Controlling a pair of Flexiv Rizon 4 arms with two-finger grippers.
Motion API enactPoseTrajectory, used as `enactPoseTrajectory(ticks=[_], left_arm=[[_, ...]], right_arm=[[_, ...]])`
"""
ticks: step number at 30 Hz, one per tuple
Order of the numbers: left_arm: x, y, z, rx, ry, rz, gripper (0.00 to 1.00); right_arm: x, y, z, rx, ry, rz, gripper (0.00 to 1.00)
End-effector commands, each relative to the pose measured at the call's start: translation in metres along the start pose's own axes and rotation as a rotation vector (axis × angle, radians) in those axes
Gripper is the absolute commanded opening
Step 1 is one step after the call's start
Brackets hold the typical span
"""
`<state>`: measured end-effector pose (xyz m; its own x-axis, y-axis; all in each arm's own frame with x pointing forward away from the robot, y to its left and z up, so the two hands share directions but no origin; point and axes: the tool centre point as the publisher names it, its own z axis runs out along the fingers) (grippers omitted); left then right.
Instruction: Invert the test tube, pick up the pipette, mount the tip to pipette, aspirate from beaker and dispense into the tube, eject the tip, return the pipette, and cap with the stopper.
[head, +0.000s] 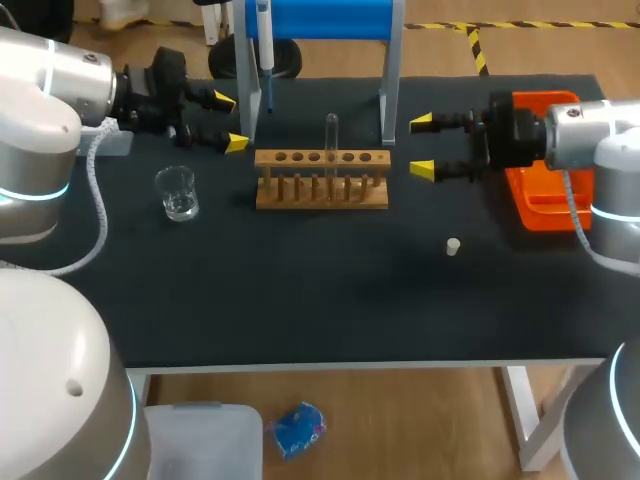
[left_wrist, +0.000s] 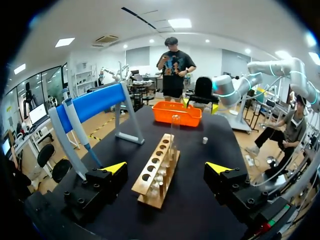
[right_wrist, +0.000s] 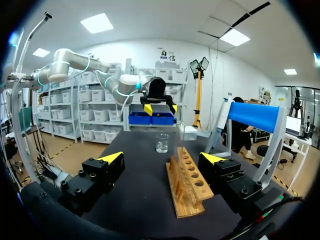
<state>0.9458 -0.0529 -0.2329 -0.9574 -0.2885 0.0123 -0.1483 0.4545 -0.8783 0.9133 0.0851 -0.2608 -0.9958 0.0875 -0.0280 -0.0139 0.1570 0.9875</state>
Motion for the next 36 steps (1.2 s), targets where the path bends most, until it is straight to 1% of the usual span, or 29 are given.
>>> enactPoseTrajectory(ticks=[1, 4, 10, 16, 24, 31, 36], left_arm=[[0.000, 0.000, 0.000, 0.000, -0.001, 0.000, 1.00], [0.000, 0.000, 0.000, 0.000, -0.001, 0.000, 1.00], [0.000, 0.000, 0.000, 0.000, -0.001, 0.000, 1.00], [0.000, 0.000, 0.000, 0.000, -0.001, 0.000, 1.00], [0.000, 0.000, 0.000, 0.000, -0.001, 0.000, 1.00], [0.000, 0.000, 0.000, 0.000, -0.001, 0.000, 1.00], [0.000, 0.000, 0.000, 0.000, -0.001, 0.000, 1.00]], right_arm=[[-0.004, -0.008, 0.017, -0.029, 0.010, 0.011, 1.00], [-0.007, -0.012, 0.031, -0.055, 0.010, 0.014, 1.00], [-0.014, -0.014, 0.052, -0.088, -0.003, -0.019, 1.00], [-0.026, -0.012, 0.072, -0.092, -0.003, -0.034, 1.00], [-0.040, -0.005, 0.094, -0.103, 0.019, -0.039, 1.00], [-0.045, -0.006, 0.114, -0.109, 0.032, -0.033, 1.00], [-0.044, -0.008, 0.126, -0.115, 0.039, -0.024, 1.00]])
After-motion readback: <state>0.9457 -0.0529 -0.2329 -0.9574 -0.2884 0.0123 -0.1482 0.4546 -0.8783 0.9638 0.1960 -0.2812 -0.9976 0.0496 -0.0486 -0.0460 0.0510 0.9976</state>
